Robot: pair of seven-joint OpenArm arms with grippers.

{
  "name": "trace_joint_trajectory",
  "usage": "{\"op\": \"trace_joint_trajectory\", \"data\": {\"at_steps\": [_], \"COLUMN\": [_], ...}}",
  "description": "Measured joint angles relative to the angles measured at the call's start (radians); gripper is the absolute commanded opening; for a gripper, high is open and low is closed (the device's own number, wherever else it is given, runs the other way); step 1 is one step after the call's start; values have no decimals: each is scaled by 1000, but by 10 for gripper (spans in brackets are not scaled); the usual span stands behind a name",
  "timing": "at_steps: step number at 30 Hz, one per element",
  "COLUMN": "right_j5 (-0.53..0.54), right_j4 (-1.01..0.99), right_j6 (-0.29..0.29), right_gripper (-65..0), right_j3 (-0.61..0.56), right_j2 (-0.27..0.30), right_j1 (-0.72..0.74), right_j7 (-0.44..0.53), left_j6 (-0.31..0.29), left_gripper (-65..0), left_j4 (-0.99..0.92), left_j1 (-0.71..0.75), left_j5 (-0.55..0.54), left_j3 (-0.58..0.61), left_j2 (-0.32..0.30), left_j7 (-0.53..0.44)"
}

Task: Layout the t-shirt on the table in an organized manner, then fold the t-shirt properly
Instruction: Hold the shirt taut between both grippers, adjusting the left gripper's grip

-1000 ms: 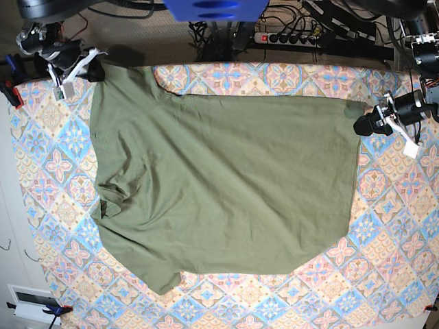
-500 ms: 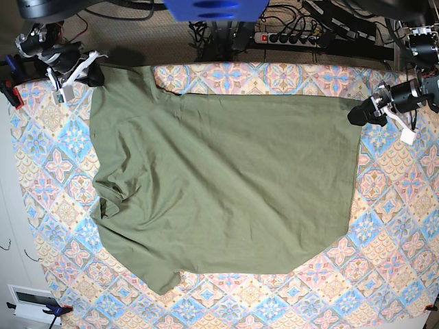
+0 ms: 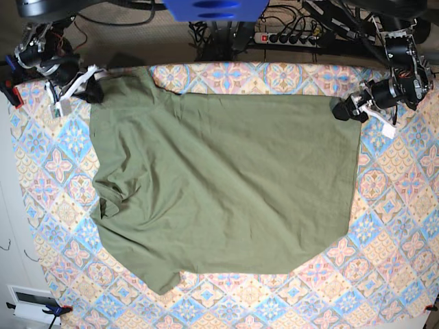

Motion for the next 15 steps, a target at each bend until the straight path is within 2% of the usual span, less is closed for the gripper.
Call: {"op": "trace_joint_trajectory", "data": {"at_steps": [4, 9, 15], "right_j5": [-10, -8, -9], "right_j4": [0, 0, 0], "right_j6": [0, 0, 0], "right_gripper": [-647, -647, -647], "right_j3": [1, 1, 1], "right_j2": [-6, -2, -2], "right_j1": [-18, -7, -11], "right_j7": [-32, -17, -19], "left_j6": [-7, -7, -14], "left_gripper": [-275, -280, -415], "left_j4": [2, 2, 8], "left_j1": [1, 3, 29], "left_j5": [10, 15, 79], "left_j3": [-1, -4, -14], "left_j2": [11, 21, 43], "left_j7": [-10, -13, -51]}}
